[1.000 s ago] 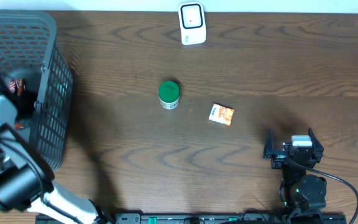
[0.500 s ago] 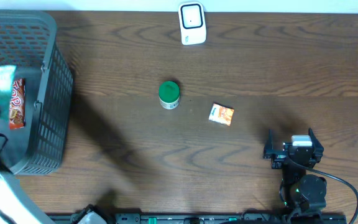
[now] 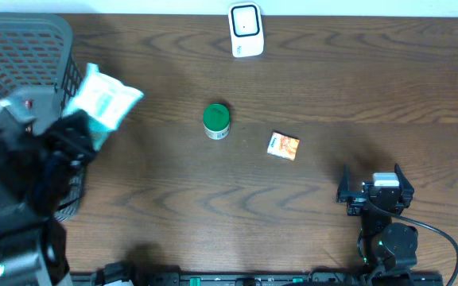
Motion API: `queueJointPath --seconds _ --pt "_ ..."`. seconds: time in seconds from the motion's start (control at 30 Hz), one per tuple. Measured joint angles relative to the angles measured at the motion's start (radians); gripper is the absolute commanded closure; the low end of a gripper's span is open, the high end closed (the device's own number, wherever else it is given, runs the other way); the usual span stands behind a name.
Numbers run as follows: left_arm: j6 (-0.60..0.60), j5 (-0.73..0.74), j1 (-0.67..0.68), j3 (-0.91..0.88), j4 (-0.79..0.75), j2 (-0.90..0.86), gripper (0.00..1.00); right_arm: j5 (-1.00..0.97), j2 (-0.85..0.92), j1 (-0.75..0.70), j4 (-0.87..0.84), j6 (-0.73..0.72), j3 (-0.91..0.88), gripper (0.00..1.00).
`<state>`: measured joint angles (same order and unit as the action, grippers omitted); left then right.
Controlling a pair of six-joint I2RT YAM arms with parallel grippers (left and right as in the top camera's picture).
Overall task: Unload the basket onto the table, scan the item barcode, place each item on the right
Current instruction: 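Carry the wipes pack toward the scanner and hold it near the jar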
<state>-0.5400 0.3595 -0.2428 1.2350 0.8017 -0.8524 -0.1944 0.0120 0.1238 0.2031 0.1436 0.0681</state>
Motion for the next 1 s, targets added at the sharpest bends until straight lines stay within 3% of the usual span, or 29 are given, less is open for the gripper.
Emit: queueJointPath --seconds 0.27,0.5,0.83,1.0 --pt "0.003 -0.396 0.39 0.0 0.083 -0.15 0.93 0.0 0.0 0.0 0.0 0.0 0.0 0.01" --pt "-0.138 -0.797 0.706 0.0 0.162 -0.379 0.93 0.0 0.0 0.0 -0.001 0.0 0.0 0.01" --pt "-0.183 -1.199 0.914 0.0 0.183 -0.742 0.93 0.0 0.0 0.0 0.0 0.0 0.0 0.01" --pt "-0.191 -1.304 0.944 0.0 0.225 -0.871 0.93 0.0 0.0 0.0 0.0 0.0 0.0 0.01"
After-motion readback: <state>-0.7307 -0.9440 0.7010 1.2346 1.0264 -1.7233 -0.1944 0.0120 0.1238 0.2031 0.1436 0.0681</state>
